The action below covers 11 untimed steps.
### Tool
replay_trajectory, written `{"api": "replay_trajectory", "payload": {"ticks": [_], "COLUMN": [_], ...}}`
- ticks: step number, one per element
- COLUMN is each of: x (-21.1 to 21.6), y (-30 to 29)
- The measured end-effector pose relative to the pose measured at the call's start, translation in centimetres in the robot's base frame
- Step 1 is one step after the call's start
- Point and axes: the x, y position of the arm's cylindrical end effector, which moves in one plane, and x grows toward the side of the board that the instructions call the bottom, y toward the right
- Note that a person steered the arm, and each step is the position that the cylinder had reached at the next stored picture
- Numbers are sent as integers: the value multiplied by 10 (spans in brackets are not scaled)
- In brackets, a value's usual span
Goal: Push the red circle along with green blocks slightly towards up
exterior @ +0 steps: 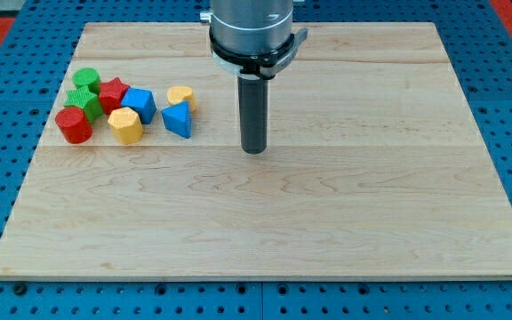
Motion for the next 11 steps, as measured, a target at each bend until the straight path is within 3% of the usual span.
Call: {"api": "replay_trajectory", "payload": {"ticks": [6,7,8,10,11], "x": [7,16,56,52,7], "y": [1,1,-20,-210,-243]}}
